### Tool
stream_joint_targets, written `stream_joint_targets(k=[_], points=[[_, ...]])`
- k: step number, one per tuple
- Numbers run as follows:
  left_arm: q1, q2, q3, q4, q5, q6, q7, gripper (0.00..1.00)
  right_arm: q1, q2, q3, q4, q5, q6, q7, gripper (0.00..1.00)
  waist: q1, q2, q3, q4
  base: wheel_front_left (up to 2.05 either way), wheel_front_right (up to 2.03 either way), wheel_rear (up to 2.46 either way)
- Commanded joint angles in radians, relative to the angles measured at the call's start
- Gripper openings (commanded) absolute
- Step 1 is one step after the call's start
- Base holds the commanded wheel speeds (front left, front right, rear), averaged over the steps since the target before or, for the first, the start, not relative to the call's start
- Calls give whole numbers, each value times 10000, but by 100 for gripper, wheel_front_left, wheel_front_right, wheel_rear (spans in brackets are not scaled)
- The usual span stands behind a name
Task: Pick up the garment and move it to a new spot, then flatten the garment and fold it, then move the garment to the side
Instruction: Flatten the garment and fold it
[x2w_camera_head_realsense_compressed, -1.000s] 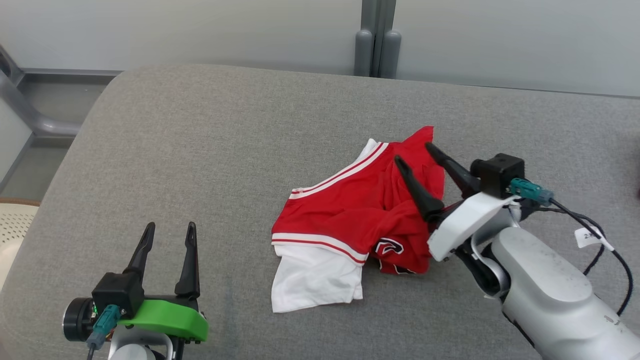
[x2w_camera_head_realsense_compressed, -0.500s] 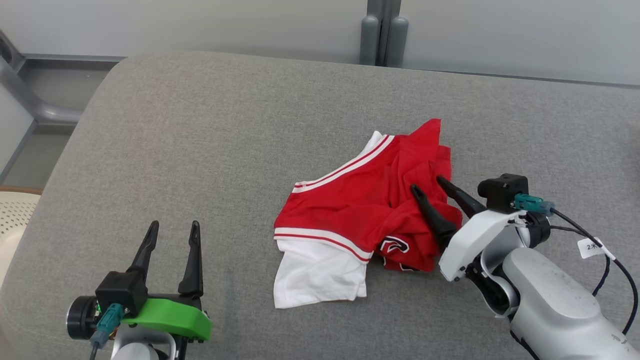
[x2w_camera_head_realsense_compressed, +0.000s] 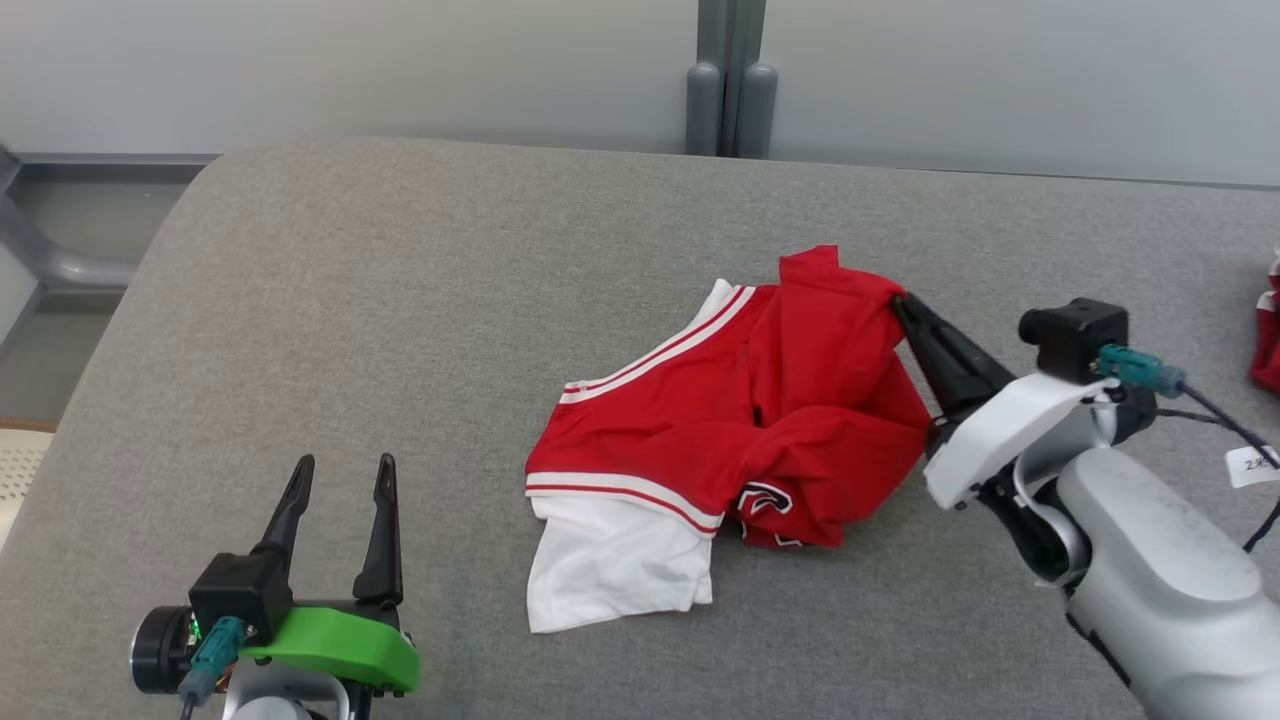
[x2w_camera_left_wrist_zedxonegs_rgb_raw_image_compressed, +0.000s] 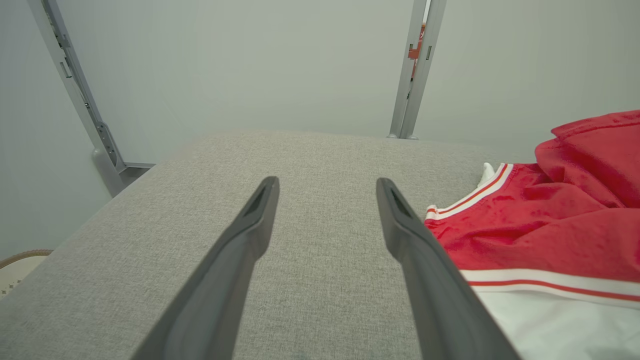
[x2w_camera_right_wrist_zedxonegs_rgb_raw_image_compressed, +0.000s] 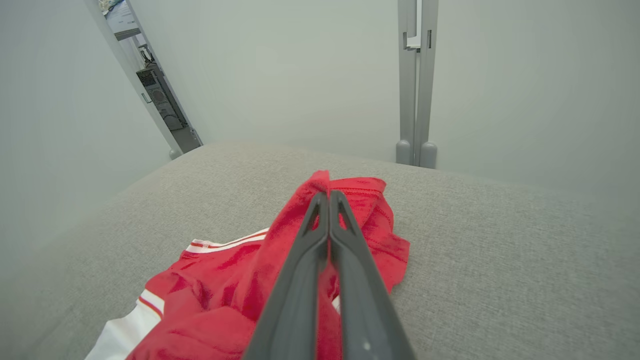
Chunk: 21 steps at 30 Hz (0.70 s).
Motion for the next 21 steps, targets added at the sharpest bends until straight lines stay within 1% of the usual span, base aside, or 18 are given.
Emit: stream_joint_targets(k=[1, 6, 9, 11, 14, 19, 20, 21], points=[[216, 16, 46, 11, 84, -22, -30, 100, -9, -219, -181, -155, -105, -8, -66, 0, 0, 0, -143, -218, 0, 0, 0], [306, 5, 31, -17, 57, -24, -30, 100, 383, -966, -1160, -785, -325, -8, 163, 0, 0, 0, -180, -479, 0, 0, 0], [322, 3, 25, -29, 53, -23, -30, 100, 895, -1344, -2079, -1201, -448, -8, 426, 0, 0, 0, -174, -570, 0, 0, 0], [325, -1, 32, -33, 53, -23, -30, 100, 1391, -1443, -2752, -1460, -510, -6, 677, 0, 0, 0, -171, -604, 0, 0, 0], [376, -6, 23, -45, 65, -23, -30, 100, 2292, -1385, -3821, -1884, -617, -8, 1075, 0, 0, 0, -173, -641, 0, 0, 0], [406, -11, 16, -14, 26, -24, -30, 100, 3679, -824, -5217, -2492, -985, -6, 1692, 0, 0, 0, -185, -688, 0, 0, 0], [410, -12, 10, -5, 24, -23, -30, 100, 3795, -698, -5379, -2626, -1060, -6, 1736, 37, 0, 0, -183, -708, 0, 0, 0], [416, -11, 11, 4, 24, -23, -30, 100, 3915, -550, -5560, -2771, -1180, -6, 1800, 95, 0, 0, -187, -733, 0, 0, 0]])
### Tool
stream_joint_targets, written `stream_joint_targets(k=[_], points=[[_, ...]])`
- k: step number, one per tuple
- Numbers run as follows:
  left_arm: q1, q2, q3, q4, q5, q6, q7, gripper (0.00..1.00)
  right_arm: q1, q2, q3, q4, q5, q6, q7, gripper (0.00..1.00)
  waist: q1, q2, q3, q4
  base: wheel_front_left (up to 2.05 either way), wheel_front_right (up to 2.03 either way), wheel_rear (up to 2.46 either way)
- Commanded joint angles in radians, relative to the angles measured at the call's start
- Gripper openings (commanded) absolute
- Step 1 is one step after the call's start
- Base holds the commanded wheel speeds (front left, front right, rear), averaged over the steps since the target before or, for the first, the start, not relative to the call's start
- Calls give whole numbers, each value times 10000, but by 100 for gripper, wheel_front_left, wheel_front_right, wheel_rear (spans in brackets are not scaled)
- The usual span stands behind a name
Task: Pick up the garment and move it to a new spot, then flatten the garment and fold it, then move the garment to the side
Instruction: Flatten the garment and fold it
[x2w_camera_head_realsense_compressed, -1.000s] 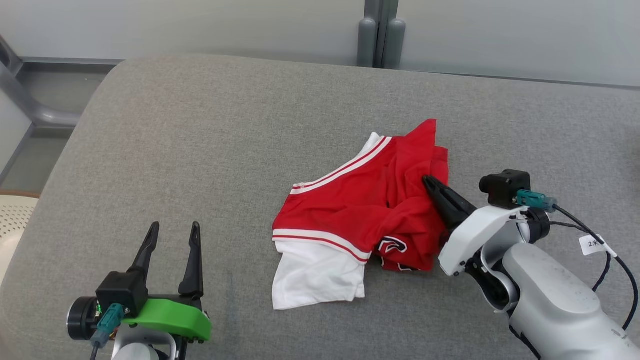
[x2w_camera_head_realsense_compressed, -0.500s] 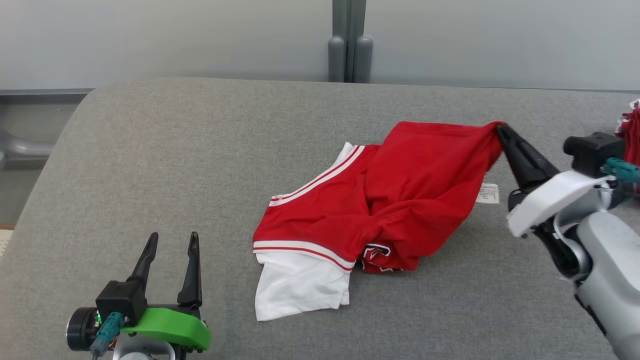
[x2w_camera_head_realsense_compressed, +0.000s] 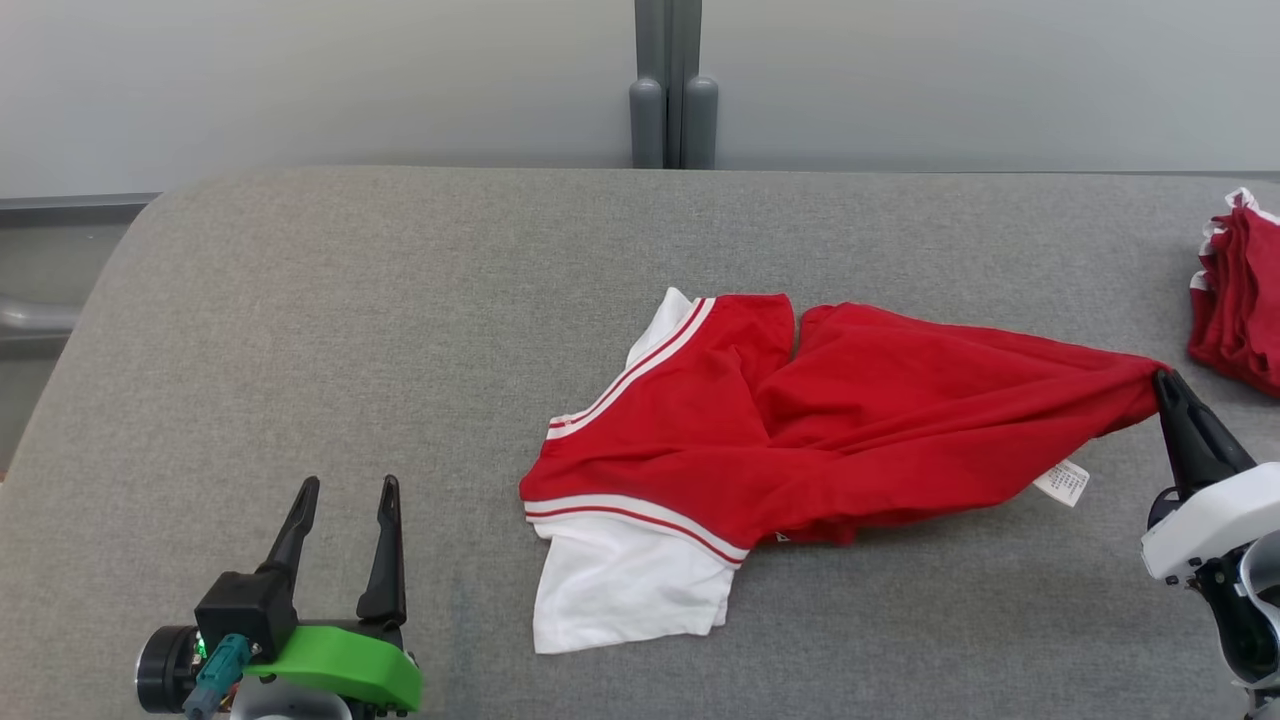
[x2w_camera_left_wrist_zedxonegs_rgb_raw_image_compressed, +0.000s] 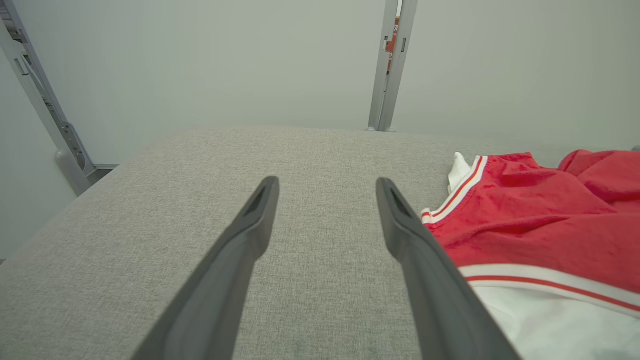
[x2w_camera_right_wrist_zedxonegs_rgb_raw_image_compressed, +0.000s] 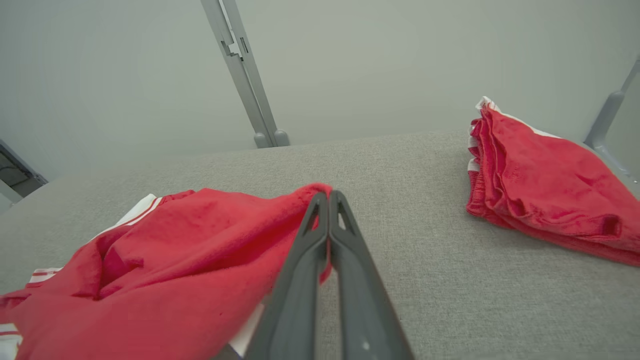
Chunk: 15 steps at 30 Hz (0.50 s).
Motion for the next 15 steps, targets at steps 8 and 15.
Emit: stream_joint_targets(k=[8, 15], points=[[84, 22, 75, -20, 128, -24, -30, 100, 330, 891, -752, -1232, -1240, -6, -419, 100, 0, 0, -114, -286, 0, 0, 0], [145, 12, 190, -92, 146, -21, -30, 100, 971, 1627, -474, -1961, -1665, -6, -1384, 100, 0, 0, -141, -548, 0, 0, 0]])
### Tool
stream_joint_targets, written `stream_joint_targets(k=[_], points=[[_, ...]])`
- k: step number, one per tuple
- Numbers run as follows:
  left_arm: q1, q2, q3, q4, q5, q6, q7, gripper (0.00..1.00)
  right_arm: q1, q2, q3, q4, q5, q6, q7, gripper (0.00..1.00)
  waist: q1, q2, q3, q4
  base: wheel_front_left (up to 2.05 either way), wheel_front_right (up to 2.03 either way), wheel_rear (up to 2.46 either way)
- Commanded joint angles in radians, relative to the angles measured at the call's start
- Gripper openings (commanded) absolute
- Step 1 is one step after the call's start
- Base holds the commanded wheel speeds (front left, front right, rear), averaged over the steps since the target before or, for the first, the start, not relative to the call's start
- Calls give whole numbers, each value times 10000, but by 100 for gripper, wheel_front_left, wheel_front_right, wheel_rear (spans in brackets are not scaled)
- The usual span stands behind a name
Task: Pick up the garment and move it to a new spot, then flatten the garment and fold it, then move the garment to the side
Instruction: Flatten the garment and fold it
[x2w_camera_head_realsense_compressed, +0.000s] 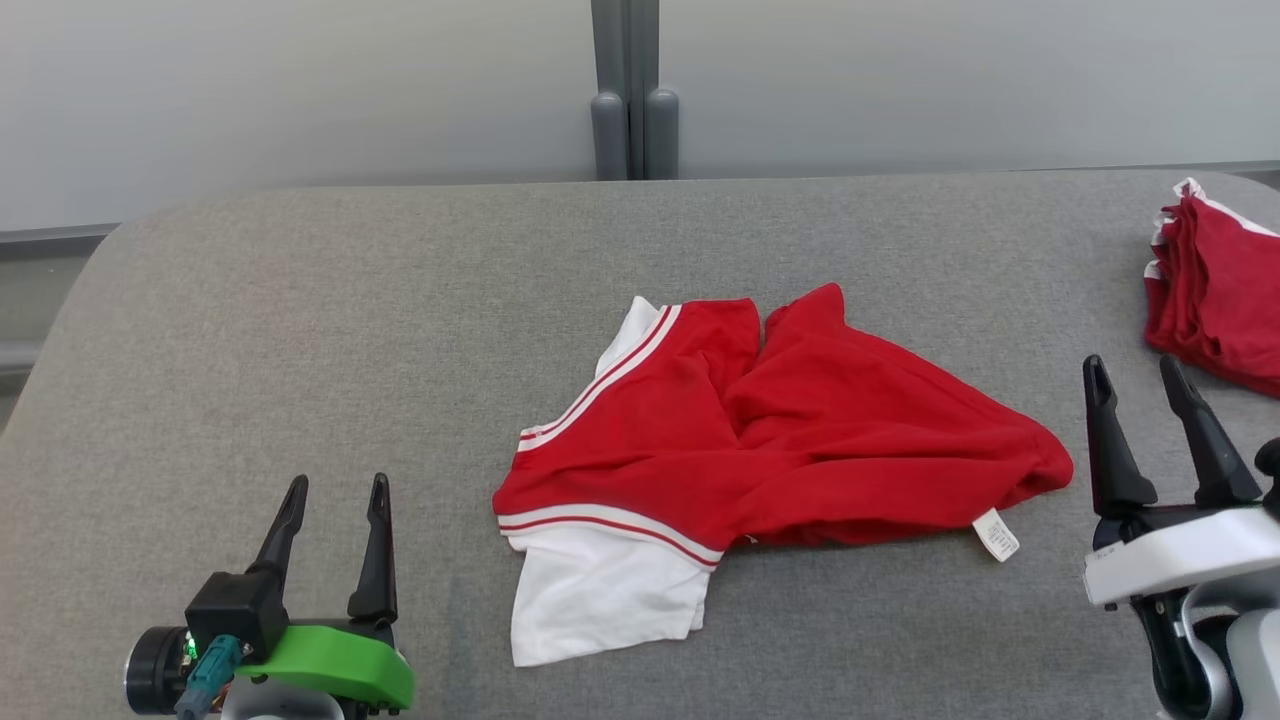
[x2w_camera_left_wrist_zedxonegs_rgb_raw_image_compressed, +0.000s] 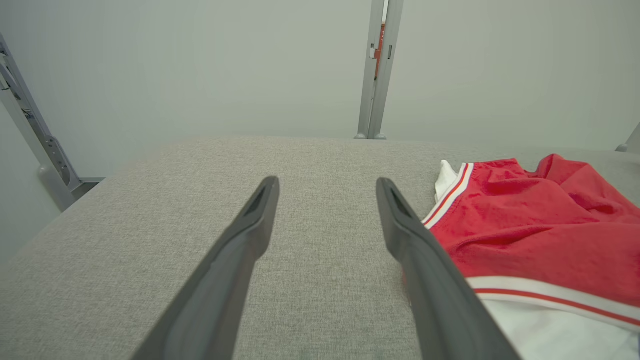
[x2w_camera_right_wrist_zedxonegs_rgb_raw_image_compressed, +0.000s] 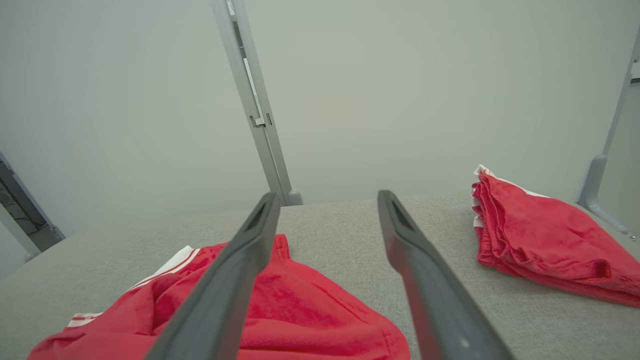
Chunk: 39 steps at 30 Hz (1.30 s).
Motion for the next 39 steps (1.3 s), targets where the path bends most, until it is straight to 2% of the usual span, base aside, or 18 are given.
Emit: stream_joint_targets(k=[1, 10, 20, 27, 39], points=[[134, 15, 45, -22, 24, -21, -30, 100, 243, 70, 39, -65, -124, -6, -250, 100, 0, 0, 2, -81, 0, 0, 0], [-76, 44, 201, 91, 53, -22, -30, 100, 931, 533, 978, -160, -554, -6, -1049, 100, 0, 0, 33, -299, 0, 0, 0], [-958, 275, -92, 479, 115, -21, -30, 100, 583, 755, 1299, -153, -945, -6, -1126, 100, 0, 0, 248, -456, 0, 0, 0], [-2451, 736, -826, 1306, 66, -22, -30, 100, 281, 774, 1330, -107, -1000, -6, -1130, 100, 0, 0, 667, -728, 0, 0, 0], [-4236, 1545, -2686, 3759, -555, -8, 182, 100, -143, 813, 1279, 175, -1062, -6, -1126, 100, 0, 0, 1302, -1504, 0, 0, 0]])
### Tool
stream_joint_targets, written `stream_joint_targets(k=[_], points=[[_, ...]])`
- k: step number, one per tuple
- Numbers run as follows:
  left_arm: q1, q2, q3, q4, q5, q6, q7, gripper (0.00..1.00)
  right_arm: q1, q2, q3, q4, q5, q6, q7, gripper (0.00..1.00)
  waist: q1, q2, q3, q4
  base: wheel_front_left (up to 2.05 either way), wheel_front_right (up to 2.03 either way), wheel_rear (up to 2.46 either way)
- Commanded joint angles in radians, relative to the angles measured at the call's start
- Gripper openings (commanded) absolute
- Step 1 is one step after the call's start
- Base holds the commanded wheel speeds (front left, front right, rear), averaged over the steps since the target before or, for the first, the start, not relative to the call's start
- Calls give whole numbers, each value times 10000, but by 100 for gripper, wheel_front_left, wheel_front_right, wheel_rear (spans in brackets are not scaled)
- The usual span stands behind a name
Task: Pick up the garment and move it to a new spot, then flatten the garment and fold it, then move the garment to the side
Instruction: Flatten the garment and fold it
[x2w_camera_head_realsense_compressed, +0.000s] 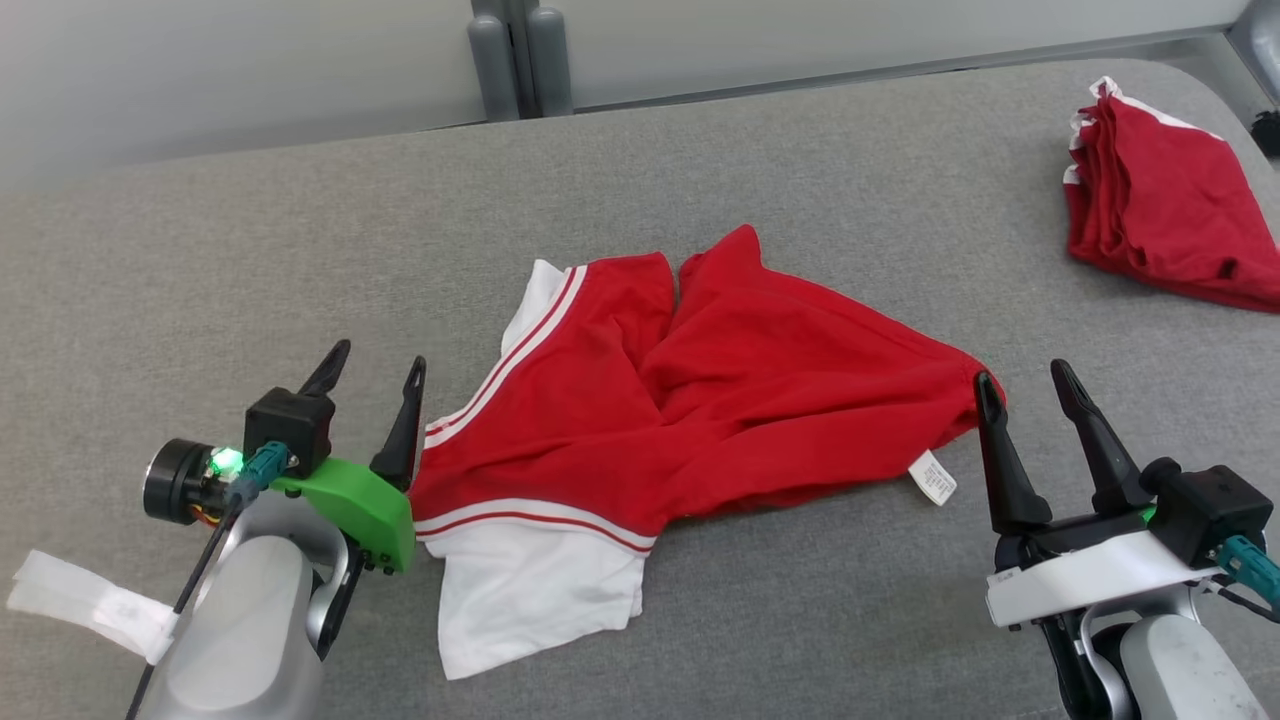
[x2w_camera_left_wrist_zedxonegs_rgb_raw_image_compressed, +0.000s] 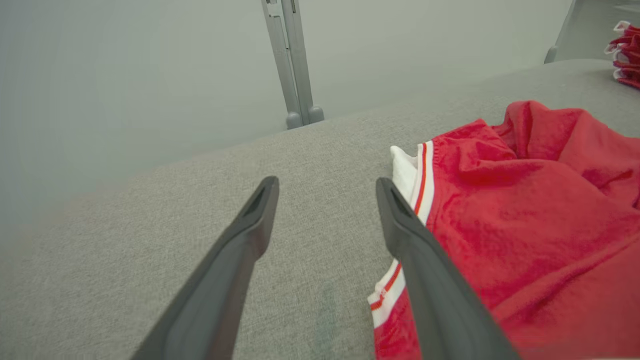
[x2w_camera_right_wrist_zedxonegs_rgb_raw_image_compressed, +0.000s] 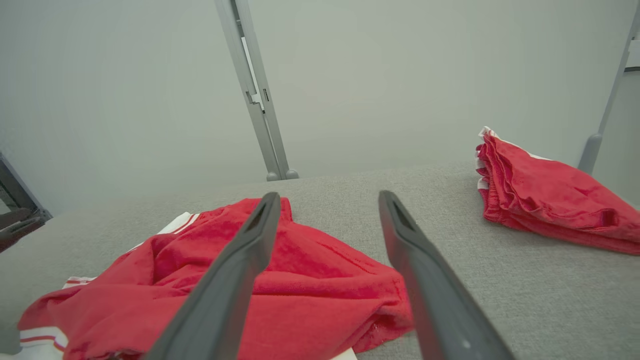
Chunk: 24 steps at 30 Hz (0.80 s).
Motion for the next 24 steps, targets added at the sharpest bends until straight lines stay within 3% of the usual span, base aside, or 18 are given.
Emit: stream_joint_targets(k=[1, 12, 13, 14, 18, 24], points=[[-186, 142, -138, 201, -136, 9, 46, 100, -84, 38, -12, 56, -44, -6, -25, 100, 0, 0, 224, -231, 0, 0, 0], [-380, 296, -1620, 1723, -1324, 10, 861, 100, -187, 49, -95, 170, -72, -6, -26, 100, 0, 0, 396, -428, 0, 0, 0], [-405, 271, -1759, 1822, -1511, 10, 990, 35, -185, 43, -103, 175, -73, -6, -26, 100, 0, 0, 396, -424, 0, 0, 0], [-463, 268, -1894, 1894, -1632, 10, 1070, 3, -190, 30, -120, 183, -70, -6, -26, 100, 0, 0, 397, -416, 0, 0, 0], [-608, 333, -2216, 1972, -2038, 10, 817, 0, -211, 10, -151, 197, -81, -6, -26, 100, 0, 0, 376, -354, 0, 0, 0], [-835, 641, -1746, 2174, -2412, 139, 206, 0, -122, 2, -216, 215, -114, -6, -26, 100, 0, 0, 316, -217, 0, 0, 0]])
